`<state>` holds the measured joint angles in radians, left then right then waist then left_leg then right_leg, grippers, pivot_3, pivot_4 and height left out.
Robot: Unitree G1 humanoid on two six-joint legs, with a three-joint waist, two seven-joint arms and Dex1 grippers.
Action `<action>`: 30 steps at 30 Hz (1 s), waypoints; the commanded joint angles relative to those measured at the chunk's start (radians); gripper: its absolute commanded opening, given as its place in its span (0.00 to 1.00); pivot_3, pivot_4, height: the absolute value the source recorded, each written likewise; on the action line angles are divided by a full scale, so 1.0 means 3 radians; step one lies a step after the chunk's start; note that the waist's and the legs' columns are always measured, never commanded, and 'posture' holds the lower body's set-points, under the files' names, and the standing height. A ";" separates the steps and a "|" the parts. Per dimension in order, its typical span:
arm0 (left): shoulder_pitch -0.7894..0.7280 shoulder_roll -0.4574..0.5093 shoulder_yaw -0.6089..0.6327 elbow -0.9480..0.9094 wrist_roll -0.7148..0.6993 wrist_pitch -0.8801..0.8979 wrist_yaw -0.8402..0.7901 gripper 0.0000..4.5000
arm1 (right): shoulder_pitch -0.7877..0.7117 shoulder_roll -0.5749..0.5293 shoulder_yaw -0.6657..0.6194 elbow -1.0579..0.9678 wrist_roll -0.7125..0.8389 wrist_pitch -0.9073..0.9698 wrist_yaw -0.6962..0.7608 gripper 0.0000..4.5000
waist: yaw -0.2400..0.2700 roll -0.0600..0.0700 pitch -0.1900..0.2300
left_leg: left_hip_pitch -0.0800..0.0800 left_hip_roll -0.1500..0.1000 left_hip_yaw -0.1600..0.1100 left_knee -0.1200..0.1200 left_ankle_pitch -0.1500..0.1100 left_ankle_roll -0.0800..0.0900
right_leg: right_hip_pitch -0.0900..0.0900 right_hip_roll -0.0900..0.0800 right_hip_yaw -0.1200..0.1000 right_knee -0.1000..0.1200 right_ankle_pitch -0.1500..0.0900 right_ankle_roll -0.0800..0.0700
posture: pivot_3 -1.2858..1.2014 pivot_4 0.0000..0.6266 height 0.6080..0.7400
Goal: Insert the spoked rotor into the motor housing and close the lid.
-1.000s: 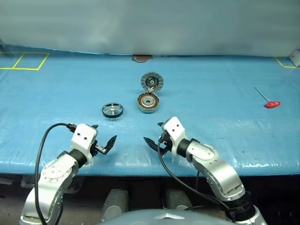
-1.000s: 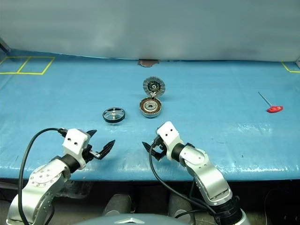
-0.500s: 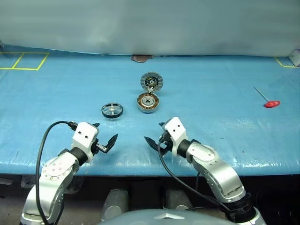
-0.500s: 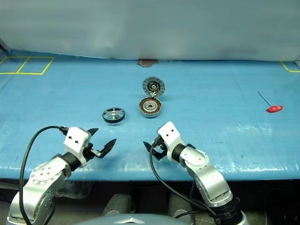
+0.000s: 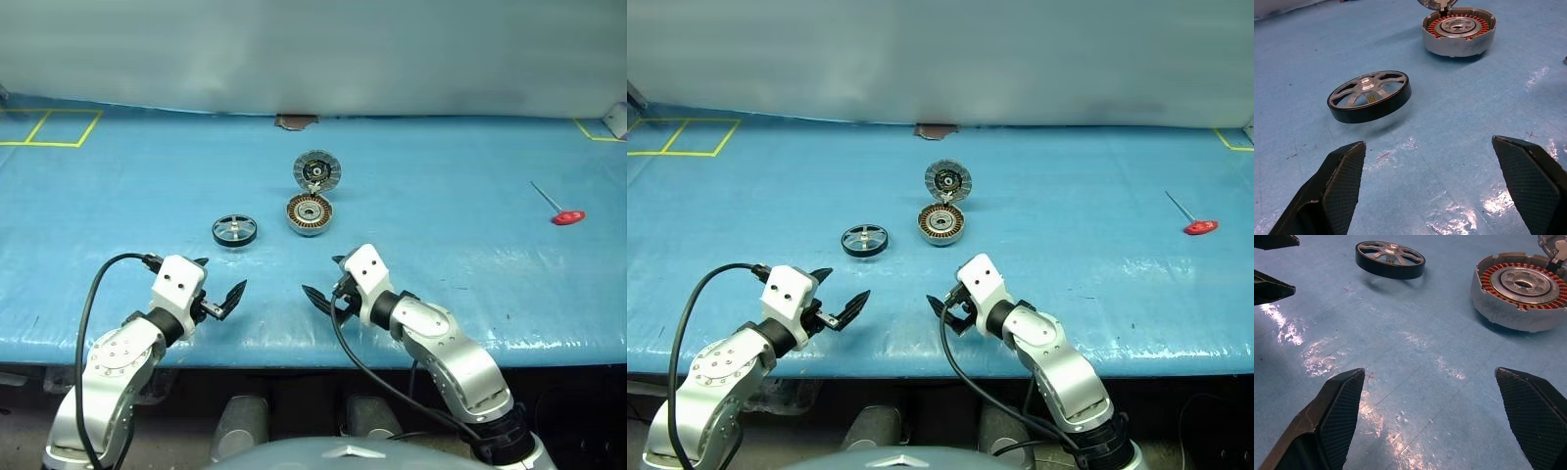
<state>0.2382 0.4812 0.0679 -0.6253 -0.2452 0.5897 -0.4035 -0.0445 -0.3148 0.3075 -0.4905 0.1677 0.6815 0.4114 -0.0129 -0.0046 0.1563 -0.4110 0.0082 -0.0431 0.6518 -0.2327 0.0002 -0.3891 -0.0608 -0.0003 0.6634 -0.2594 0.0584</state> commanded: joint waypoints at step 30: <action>-0.0066 -0.0191 -0.0425 -0.0113 0.0056 -0.0093 0.0047 1.00 | -0.3457 -0.0225 0.1112 0.3355 -0.1076 -0.1211 0.2219 1.00 | -0.0058 -0.0005 0.0005 | 0.0000 0.0003 0.0039 -0.0011 0.0007 0.0008 | -0.0022 0.0004 0.0034 -0.0002 0.0028 0.0004 | 0.52 0.24 1.00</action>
<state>0.2193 0.4252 -0.0566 -0.6194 -0.2362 0.5840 -0.3925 -1.0450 -0.3960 0.6444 0.4893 -0.1351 0.3626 1.0586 -0.0302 -0.0061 0.1578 -0.4109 0.0091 -0.0316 0.6485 -0.2306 0.0026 -0.3959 -0.0594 0.0100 0.6629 -0.2509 0.0595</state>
